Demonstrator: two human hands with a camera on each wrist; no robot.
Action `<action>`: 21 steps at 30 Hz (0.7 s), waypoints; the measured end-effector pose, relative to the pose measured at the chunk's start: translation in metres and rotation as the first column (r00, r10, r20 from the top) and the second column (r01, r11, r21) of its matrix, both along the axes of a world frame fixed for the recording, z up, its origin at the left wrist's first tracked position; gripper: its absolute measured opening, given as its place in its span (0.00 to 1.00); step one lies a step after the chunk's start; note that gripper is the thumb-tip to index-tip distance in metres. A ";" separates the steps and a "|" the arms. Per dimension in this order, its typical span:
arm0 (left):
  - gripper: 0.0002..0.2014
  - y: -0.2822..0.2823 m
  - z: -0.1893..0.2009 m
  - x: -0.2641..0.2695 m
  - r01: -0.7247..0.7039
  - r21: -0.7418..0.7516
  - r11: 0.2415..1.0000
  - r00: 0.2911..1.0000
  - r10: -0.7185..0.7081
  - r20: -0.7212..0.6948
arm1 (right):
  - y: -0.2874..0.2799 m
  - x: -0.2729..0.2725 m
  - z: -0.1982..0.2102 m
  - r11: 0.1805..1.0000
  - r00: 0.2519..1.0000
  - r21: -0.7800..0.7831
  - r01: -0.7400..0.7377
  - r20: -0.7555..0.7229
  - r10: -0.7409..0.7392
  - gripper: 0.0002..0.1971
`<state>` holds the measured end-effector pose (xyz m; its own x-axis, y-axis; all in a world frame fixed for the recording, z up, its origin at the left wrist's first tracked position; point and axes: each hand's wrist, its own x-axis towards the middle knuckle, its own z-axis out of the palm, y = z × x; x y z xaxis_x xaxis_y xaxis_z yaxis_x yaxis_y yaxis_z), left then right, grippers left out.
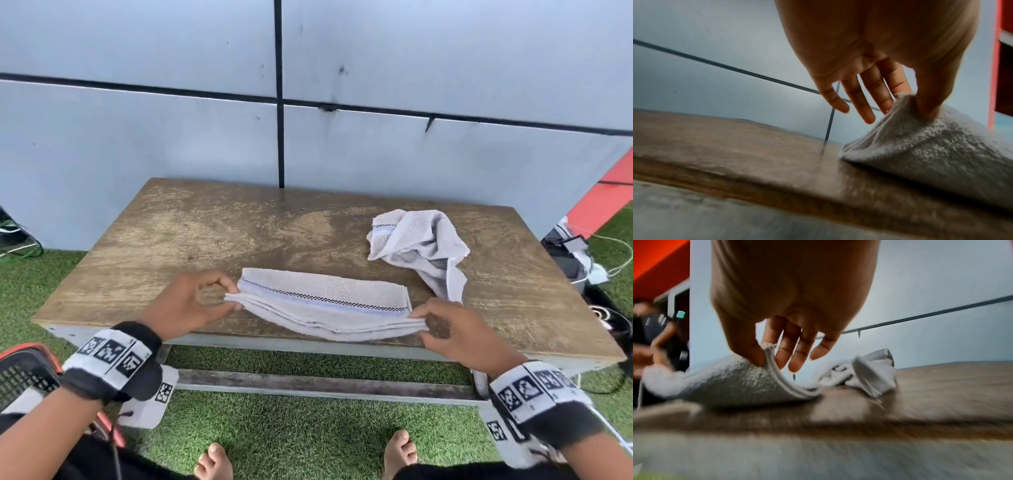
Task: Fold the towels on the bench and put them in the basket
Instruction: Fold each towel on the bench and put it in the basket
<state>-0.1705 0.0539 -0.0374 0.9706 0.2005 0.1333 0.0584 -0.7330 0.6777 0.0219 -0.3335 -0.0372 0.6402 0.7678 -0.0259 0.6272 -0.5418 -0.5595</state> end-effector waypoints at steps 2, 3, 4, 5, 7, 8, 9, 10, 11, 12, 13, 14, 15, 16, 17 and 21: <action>0.07 0.001 0.014 -0.001 -0.048 -0.108 0.993 0.999 0.050 0.017 | 0.000 -0.003 0.022 0.995 0.989 0.091 0.046 -0.147 -0.032 0.12; 0.06 0.001 0.023 -0.003 -0.062 -0.169 0.984 0.997 0.068 0.035 | -0.001 -0.004 0.033 0.992 0.978 0.115 0.048 -0.207 -0.023 0.10; 0.08 0.002 0.030 -0.004 -0.070 -0.232 0.970 0.995 0.085 0.056 | -0.003 -0.003 0.041 0.989 0.966 0.138 0.045 -0.258 -0.008 0.08; 0.09 0.003 0.037 -0.006 -0.067 -0.283 0.957 0.994 0.089 0.068 | -0.004 -0.003 0.048 0.986 0.954 0.162 0.038 -0.299 0.012 0.05; 0.14 0.005 0.045 -0.007 -0.032 -0.302 0.953 0.999 0.044 0.032 | -0.005 0.003 0.054 0.980 0.936 0.199 0.025 -0.350 0.047 0.06; 0.17 0.007 0.046 -0.007 -0.018 -0.270 0.963 1.000 0.013 -0.019 | -0.004 0.007 0.055 0.985 0.932 0.174 0.010 -0.359 0.054 0.09; 0.19 0.009 0.044 -0.005 -0.013 -0.223 0.975 0.997 -0.005 -0.080 | -0.002 0.011 0.054 0.993 0.935 0.120 -0.010 -0.352 0.052 0.11; 0.19 0.010 0.040 -0.002 -0.010 -0.182 0.983 0.991 -0.014 -0.131 | 0.000 0.016 0.051 0.998 0.939 0.051 -0.033 -0.340 0.048 0.12; 0.18 0.012 0.034 0.002 -0.014 -0.148 0.989 0.986 -0.011 -0.167 | 0.003 0.021 0.046 0.998 0.944 -0.016 -0.056 -0.326 0.048 0.12; 0.17 0.012 0.028 0.007 -0.020 -0.119 0.993 0.982 -0.003 -0.186 | 0.007 0.027 0.040 0.995 0.951 -0.070 -0.068 -0.308 0.043 0.12; 0.16 0.014 0.021 0.013 -0.026 -0.088 0.996 0.979 0.007 -0.202 | 0.012 0.032 0.033 0.991 0.959 -0.110 -0.074 -0.282 0.040 0.12; 0.14 0.016 0.014 0.020 -0.028 -0.055 0.998 0.976 0.016 -0.216 | 0.017 0.038 0.025 0.987 0.968 -0.144 -0.068 -0.247 0.030 0.11; 0.11 0.019 0.006 0.026 -0.034 -0.022 0.999 0.973 0.028 -0.229 | 0.021 0.043 0.017 0.984 0.975 -0.169 -0.057 -0.221 0.018 0.10; 0.08 0.023 -0.002 0.032 -0.043 0.010 0.999 0.970 0.044 -0.240 | 0.026 0.049 0.011 0.983 0.978 -0.181 -0.042 -0.210 0.003 0.09; 0.05 0.026 -0.010 0.038 -0.054 0.032 0.998 0.966 0.060 -0.250 | 0.029 0.054 0.005 0.982 0.979 -0.188 -0.024 -0.204 -0.015 0.08; 0.03 0.025 -0.023 0.059 -0.077 0.051 0.996 0.959 0.088 -0.269 | 0.043 0.072 -0.011 0.974 0.990 -0.225 0.028 -0.128 -0.058 0.06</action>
<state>-0.1113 0.0785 -0.0608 0.9517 0.2813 -0.1228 0.2971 -0.7437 0.5988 0.0939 -0.2906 -0.0484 0.6517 0.7051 -0.2796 0.5291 -0.6867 -0.4984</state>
